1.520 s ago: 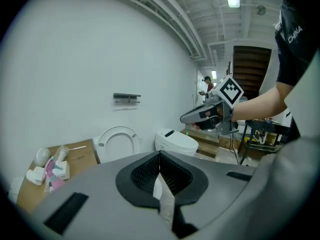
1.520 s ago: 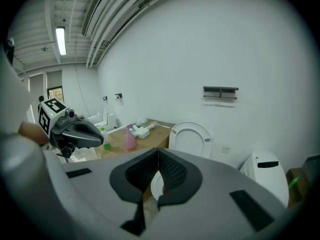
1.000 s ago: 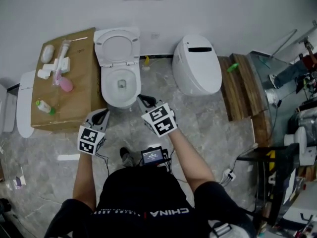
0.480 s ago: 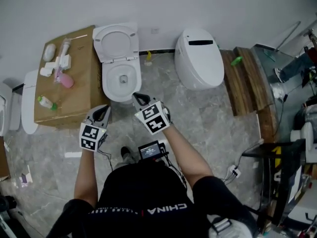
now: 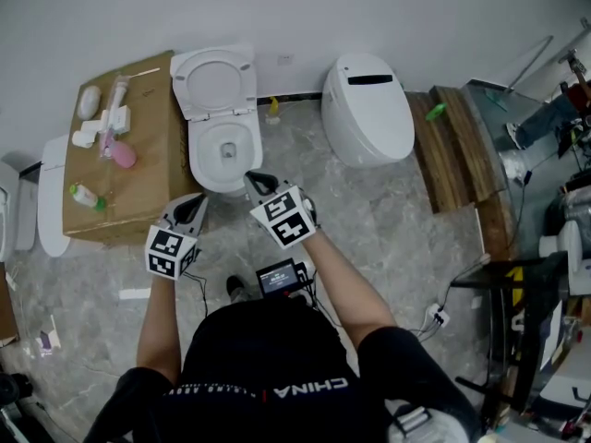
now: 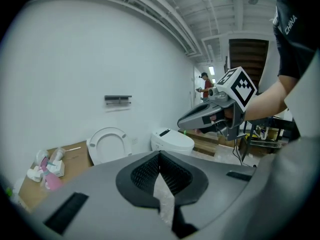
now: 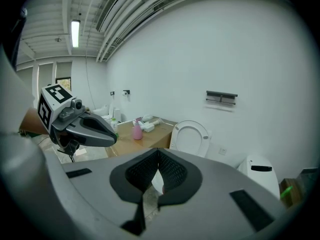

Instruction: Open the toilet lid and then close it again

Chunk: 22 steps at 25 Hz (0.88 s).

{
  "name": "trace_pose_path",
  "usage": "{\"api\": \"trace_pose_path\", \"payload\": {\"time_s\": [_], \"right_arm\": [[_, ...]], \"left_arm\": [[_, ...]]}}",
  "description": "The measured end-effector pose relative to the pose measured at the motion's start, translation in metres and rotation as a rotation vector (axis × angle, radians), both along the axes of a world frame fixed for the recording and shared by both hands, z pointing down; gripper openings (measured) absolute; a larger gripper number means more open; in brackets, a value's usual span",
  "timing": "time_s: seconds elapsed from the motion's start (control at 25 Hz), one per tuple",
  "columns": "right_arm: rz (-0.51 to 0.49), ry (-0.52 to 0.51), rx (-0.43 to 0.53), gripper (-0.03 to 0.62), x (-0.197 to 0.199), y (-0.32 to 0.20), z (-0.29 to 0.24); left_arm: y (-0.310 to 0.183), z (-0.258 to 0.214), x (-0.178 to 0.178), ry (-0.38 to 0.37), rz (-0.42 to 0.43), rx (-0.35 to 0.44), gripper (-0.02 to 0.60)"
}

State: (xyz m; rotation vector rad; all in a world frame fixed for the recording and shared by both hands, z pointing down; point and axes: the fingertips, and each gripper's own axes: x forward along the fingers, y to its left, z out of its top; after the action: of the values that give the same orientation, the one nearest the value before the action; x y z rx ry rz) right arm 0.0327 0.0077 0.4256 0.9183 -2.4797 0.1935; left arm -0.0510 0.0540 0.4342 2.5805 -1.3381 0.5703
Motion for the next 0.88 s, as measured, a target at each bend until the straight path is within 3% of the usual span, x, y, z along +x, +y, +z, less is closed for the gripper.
{"api": "trace_pose_path", "payload": {"time_s": [0.88], "right_arm": [[-0.058, -0.007, -0.028, 0.014, 0.023, -0.002, 0.006]], "left_arm": [[-0.009, -0.001, 0.021, 0.006, -0.024, 0.000, 0.009]]}}
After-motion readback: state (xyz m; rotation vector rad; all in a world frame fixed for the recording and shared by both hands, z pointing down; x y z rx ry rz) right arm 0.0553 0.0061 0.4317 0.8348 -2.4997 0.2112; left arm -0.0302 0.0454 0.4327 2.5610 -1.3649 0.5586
